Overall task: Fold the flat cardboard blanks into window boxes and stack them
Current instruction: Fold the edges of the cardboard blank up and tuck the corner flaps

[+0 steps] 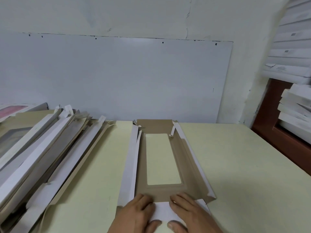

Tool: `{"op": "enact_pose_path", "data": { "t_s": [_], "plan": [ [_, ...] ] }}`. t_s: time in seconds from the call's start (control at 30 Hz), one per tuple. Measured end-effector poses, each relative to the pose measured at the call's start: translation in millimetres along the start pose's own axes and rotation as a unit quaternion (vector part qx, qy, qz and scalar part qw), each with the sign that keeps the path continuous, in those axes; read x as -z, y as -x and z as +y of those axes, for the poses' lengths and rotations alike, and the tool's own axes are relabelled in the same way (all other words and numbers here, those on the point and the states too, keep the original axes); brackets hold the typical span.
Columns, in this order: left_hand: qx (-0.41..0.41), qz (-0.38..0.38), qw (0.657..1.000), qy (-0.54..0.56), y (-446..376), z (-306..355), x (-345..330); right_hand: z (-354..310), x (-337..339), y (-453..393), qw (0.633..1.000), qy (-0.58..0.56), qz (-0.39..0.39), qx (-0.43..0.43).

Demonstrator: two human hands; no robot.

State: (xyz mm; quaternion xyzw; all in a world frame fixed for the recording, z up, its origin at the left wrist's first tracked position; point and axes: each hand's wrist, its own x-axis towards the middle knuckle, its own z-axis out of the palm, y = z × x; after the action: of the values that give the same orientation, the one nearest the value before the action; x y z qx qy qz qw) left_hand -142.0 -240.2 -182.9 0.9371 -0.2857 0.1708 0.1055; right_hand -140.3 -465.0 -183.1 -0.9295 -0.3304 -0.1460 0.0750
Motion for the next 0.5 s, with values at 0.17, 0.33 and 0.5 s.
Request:
{"op": "enact_pose_path", "data": {
  "t_s": [0.17,0.33,0.5],
  "plan": [
    [-0.023,0.007,1.000,-0.015,5.2,-11.2,3.6,24.1,6.9,16.0,0.998,0.003,0.022,-0.052],
    [0.064,-0.073,0.995,0.008,-5.2,-14.3,19.2,27.4,14.6,13.8,0.993,-0.043,0.009,-0.113],
    [0.134,-0.095,0.985,-0.052,-27.7,-6.0,16.2,17.5,-3.9,-13.9,0.988,-0.030,-0.048,-0.145]
  ]
}}
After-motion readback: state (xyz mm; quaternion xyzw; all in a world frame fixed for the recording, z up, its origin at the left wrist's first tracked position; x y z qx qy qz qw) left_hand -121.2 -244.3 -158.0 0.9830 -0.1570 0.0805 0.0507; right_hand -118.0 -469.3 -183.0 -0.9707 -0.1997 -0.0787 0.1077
